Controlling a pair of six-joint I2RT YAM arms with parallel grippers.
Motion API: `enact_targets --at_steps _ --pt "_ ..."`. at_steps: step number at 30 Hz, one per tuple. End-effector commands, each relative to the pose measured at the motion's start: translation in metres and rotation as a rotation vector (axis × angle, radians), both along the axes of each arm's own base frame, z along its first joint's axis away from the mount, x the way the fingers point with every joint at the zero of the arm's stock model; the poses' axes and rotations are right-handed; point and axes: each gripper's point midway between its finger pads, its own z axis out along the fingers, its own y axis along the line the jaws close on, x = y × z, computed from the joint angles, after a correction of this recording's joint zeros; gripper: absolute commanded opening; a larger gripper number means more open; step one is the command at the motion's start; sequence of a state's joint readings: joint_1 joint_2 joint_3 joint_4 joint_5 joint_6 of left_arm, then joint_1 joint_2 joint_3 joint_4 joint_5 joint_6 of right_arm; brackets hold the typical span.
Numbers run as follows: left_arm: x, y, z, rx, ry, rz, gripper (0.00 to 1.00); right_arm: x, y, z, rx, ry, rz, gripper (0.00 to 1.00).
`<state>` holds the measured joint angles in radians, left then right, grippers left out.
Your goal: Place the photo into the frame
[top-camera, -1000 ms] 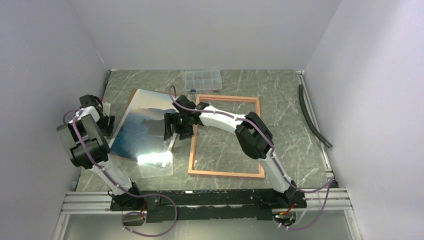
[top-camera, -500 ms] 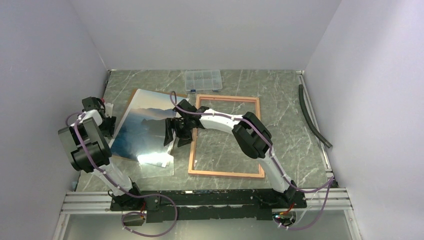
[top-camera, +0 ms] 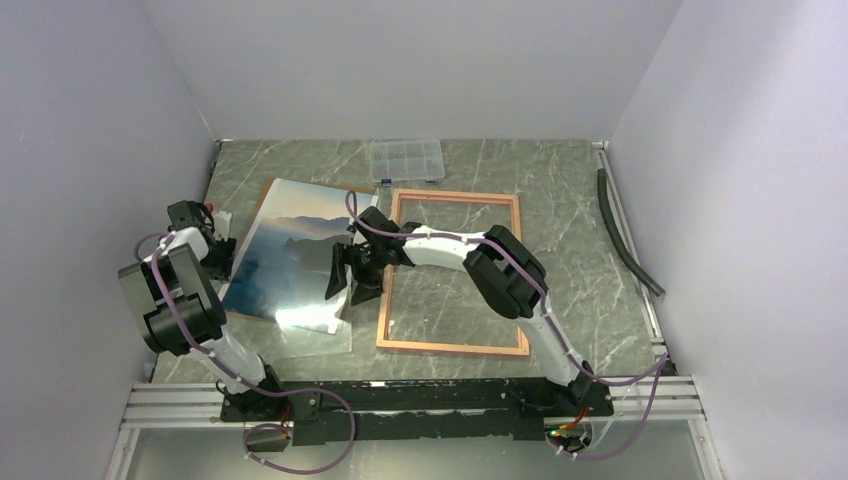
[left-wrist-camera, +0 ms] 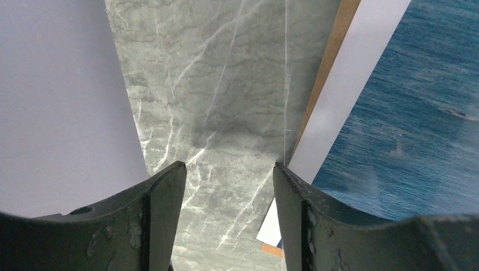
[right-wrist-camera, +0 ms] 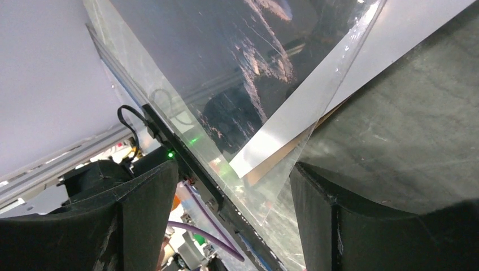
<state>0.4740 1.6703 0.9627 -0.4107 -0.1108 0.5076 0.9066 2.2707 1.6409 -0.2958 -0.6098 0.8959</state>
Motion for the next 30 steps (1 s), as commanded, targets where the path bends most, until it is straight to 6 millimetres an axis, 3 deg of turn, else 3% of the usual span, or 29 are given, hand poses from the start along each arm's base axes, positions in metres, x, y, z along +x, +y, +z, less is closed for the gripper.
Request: enact_targets --at_steps 1,10,14,19,26,30 --pt "-0.016 -0.029 -0.014 -0.089 0.049 -0.045 0.63 -0.001 0.014 0.031 0.121 -0.030 -0.011 0.76" --pt "-0.019 -0.034 -0.017 -0.062 0.063 -0.081 0.57 0.002 0.025 0.111 0.349 -0.077 -0.019 0.73" --pt "-0.020 -0.034 -0.020 -0.064 0.071 -0.083 0.56 0.001 0.023 0.131 0.423 -0.091 -0.025 0.72" --pt "-0.020 -0.035 -0.019 -0.073 0.071 -0.085 0.55 0.000 0.024 0.120 0.417 -0.070 -0.023 0.72" --pt "-0.020 -0.039 -0.018 -0.098 0.075 -0.086 0.52 0.005 0.024 0.076 0.313 -0.016 -0.048 0.74" --pt "-0.019 -0.041 -0.014 -0.120 0.073 -0.086 0.52 0.011 0.022 0.070 0.283 -0.032 -0.074 0.68"
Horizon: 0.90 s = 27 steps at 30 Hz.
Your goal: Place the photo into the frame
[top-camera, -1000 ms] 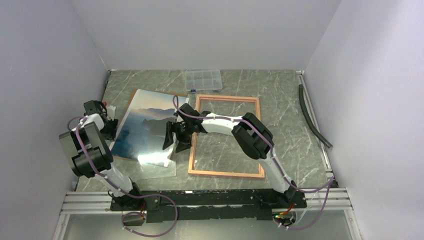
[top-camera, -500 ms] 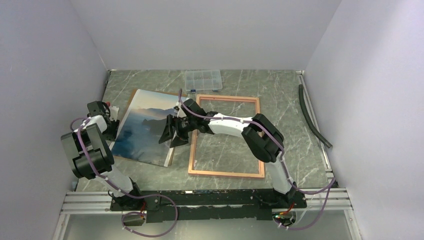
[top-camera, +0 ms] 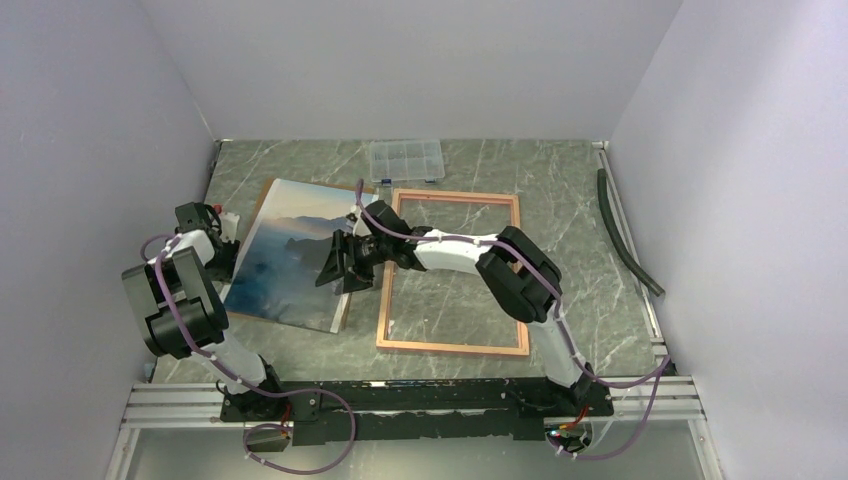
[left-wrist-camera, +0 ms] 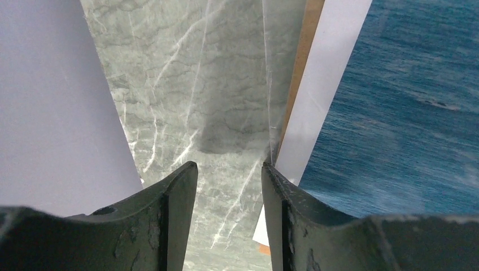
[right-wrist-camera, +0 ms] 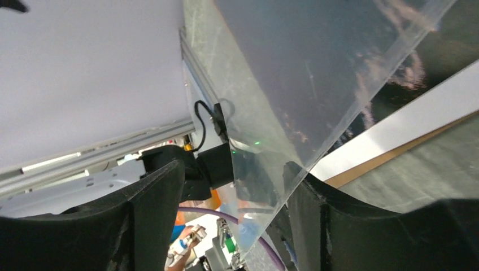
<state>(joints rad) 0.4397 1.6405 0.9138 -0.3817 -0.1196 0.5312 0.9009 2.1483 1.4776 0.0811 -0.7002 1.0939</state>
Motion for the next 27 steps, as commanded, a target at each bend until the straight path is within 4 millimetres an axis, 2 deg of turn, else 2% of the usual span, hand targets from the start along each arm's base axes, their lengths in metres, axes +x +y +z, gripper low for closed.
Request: enact_targets --at_steps 1,8,11,13,15,17,18,23,25,27 --pt "-0.017 -0.030 -0.009 -0.143 0.073 -0.033 0.52 0.014 0.002 0.004 -0.001 -0.043 -0.037 0.64" --pt "-0.007 -0.023 0.022 -0.197 0.034 -0.017 0.55 0.032 0.001 0.017 -0.008 -0.105 -0.062 0.24" --pt "-0.003 -0.016 0.035 -0.179 0.013 -0.012 0.59 0.034 0.002 0.027 0.009 -0.125 -0.056 0.14" --pt "0.001 -0.011 0.046 -0.170 -0.004 0.000 0.64 0.034 -0.002 0.036 0.009 -0.145 -0.051 0.05" --pt "0.005 -0.008 0.059 -0.170 -0.025 0.007 0.74 0.036 -0.006 0.049 0.017 -0.173 -0.046 0.00" --pt "0.010 -0.008 0.074 -0.177 -0.050 0.008 0.90 0.037 -0.014 0.070 0.028 -0.225 -0.038 0.00" --pt "0.011 -0.010 0.079 -0.191 -0.055 0.010 0.94 0.037 -0.018 0.082 0.034 -0.257 -0.035 0.00" --pt "0.023 -0.032 0.100 -0.214 -0.089 -0.031 0.94 0.034 -0.066 0.136 0.069 -0.380 -0.049 0.00" --pt "0.028 -0.042 0.108 -0.224 -0.105 -0.052 0.94 0.032 -0.095 0.145 0.050 -0.422 -0.068 0.00" --pt "0.033 -0.052 0.114 -0.229 -0.112 -0.072 0.94 0.036 -0.129 0.140 -0.031 -0.480 -0.117 0.00"
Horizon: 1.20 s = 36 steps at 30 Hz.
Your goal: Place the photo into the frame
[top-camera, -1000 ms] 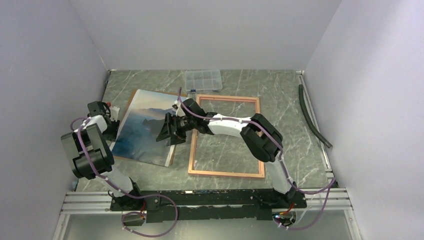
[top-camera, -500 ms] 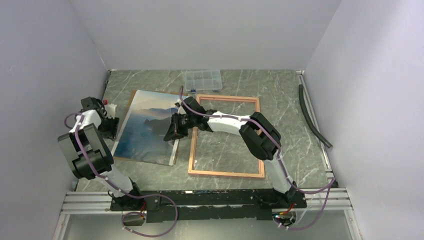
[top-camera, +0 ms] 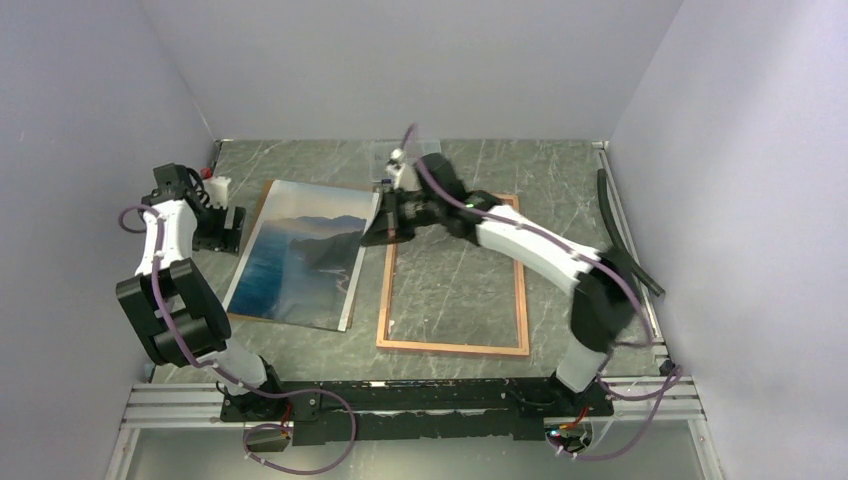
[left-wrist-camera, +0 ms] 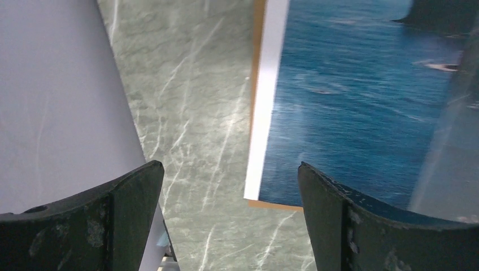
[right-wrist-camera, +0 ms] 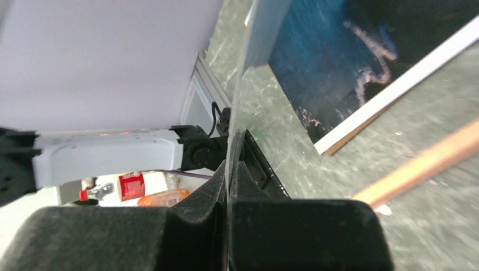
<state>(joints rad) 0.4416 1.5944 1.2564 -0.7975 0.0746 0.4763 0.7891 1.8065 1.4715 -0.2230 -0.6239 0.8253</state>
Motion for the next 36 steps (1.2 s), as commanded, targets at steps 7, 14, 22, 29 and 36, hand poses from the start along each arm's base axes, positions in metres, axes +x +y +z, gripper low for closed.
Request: enact_targets --at_steps 7,14,22,29,36 --pt "0.026 -0.069 0.031 -0.026 -0.046 -0.129 0.94 0.012 -0.174 -0.005 -0.310 -0.169 -0.272 0.00" --pt "0.034 -0.119 0.023 -0.027 -0.014 -0.242 0.94 -0.013 -0.215 -0.047 -0.401 -0.086 -0.269 0.00" --pt "0.036 -0.167 0.010 -0.022 0.018 -0.354 0.94 -0.015 -0.271 -0.070 -0.572 -0.048 -0.396 0.00" --pt "0.036 -0.213 0.004 -0.008 0.038 -0.460 0.94 -0.014 -0.283 -0.083 -0.614 0.001 -0.415 0.00" --pt "0.035 -0.237 -0.003 -0.011 0.050 -0.515 0.94 -0.015 -0.291 -0.084 -0.643 0.006 -0.403 0.00"
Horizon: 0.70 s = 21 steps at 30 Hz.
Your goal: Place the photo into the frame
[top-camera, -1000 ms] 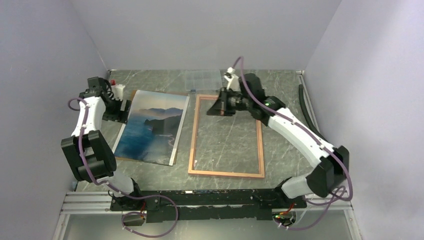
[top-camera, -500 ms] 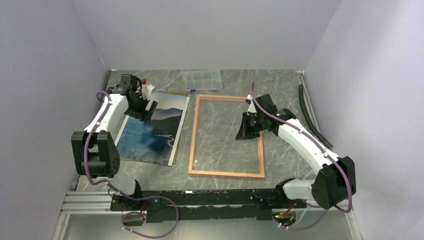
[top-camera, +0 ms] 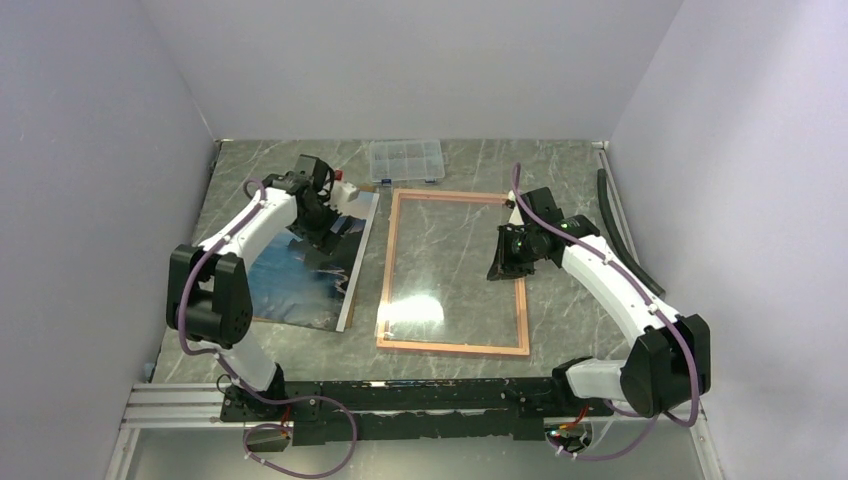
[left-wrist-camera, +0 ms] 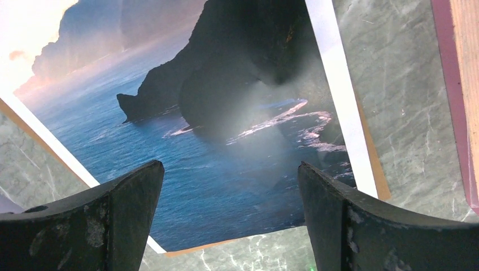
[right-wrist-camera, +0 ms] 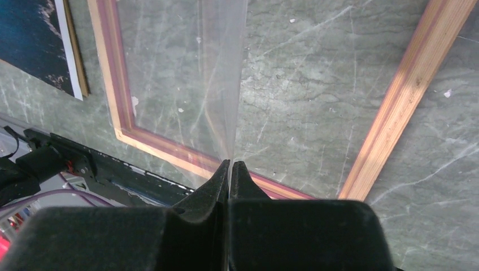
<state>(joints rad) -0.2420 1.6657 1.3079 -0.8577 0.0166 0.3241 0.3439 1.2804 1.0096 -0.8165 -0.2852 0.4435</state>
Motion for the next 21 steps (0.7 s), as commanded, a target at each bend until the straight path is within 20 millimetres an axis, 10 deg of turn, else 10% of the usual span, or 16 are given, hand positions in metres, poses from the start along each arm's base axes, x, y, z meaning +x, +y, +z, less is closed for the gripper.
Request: enact_targets --at_steps 1,21 --pt "0.010 -0.012 0.008 -0.007 -0.036 0.001 0.94 0.001 -0.011 0.003 -0.047 -0.020 0.012 0.00" --pt "0.009 -0.022 0.000 0.016 -0.046 -0.020 0.93 0.009 -0.018 0.001 -0.047 0.002 0.027 0.00"
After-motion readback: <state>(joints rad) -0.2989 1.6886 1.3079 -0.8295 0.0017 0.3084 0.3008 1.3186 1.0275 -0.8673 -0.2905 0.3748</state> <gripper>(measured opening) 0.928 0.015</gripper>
